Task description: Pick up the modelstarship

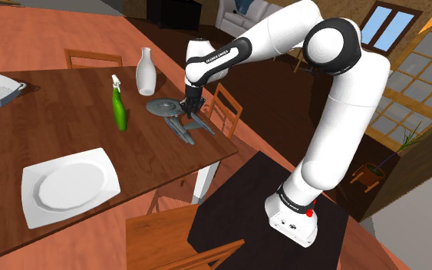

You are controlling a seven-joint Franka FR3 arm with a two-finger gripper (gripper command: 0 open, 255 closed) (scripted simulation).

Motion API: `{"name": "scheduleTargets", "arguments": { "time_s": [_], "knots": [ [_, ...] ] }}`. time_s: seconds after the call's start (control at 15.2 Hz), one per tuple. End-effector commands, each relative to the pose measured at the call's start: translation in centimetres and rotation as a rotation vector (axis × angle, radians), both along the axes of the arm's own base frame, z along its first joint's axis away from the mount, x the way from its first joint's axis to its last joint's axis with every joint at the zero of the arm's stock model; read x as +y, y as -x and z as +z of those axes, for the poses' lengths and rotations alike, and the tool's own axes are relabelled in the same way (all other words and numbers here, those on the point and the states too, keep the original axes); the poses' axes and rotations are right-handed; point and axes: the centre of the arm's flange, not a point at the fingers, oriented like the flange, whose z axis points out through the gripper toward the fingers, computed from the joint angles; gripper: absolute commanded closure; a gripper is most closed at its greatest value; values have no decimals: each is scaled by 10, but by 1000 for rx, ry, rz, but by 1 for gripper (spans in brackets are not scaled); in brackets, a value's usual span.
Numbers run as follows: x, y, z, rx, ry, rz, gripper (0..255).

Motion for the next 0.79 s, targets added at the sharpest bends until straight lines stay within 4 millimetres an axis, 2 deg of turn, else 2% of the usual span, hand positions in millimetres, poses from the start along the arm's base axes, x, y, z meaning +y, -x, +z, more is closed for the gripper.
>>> {"name": "scheduleTargets", "arguments": {
  "time_s": [0.0, 0.73],
  "knots": [
    [-1, 0, 4, 1, 0, -1, 255],
    [-1, 0, 62, 1, 0, -1, 255]
  ]
}}
